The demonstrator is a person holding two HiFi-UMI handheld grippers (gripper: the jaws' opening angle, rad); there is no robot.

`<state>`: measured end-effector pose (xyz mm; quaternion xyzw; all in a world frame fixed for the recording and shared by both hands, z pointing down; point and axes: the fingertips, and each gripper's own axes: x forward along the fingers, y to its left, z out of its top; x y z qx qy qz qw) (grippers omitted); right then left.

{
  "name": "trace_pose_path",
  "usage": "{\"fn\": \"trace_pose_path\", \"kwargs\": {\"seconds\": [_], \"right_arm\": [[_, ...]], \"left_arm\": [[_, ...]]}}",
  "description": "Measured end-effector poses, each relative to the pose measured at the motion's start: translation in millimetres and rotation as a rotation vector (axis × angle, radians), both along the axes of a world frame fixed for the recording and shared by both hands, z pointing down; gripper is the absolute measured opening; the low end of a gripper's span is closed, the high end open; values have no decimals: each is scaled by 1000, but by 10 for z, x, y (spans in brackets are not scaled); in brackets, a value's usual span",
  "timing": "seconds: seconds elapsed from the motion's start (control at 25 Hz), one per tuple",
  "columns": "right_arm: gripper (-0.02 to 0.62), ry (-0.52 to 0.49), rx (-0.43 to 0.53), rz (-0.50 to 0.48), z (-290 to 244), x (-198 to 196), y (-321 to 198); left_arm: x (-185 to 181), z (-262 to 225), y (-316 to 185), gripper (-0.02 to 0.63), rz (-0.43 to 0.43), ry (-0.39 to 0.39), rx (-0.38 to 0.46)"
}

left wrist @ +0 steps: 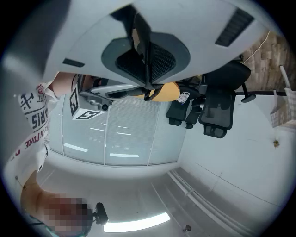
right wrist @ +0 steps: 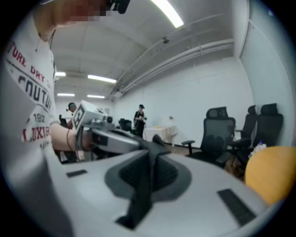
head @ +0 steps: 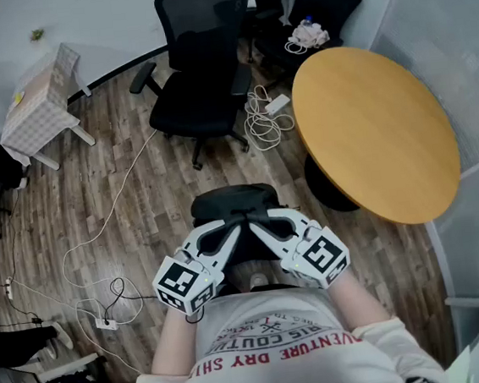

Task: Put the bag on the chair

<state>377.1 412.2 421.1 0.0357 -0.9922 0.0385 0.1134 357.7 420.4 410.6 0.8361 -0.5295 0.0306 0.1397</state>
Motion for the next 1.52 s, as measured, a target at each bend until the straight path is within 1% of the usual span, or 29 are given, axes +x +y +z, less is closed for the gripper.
{"fn": "trace_pose_path", "kwargs": {"seconds": [0.52, 0.72, 0.84, 0.92, 1.08, 1.28, 1.52], "right_arm": [[44, 11, -24, 26, 53, -31, -51], [44, 23, -45, 47, 116, -177, -77], [44, 54, -65, 63, 220, -324, -136], [44, 66, -77, 70, 243, -449, -211], [44, 47, -86, 84, 185, -846, -473], [44, 82, -91, 110, 152, -1483, -826], [44, 76, -83, 181, 34, -2200, -1230]], "left_arm": [[1, 68, -12, 55, 27, 10, -3], [-148, 136, -35, 55, 35, 15, -18], [-299, 201, -81, 55, 44, 32, -34], [-427, 215, -150, 55, 47, 43, -38], [-804, 206, -420, 56, 66, 45, -40], [-1410, 174, -743, 57, 133, 55, -46], [-2139, 45, -1138, 56, 227, 35, -30]]}}
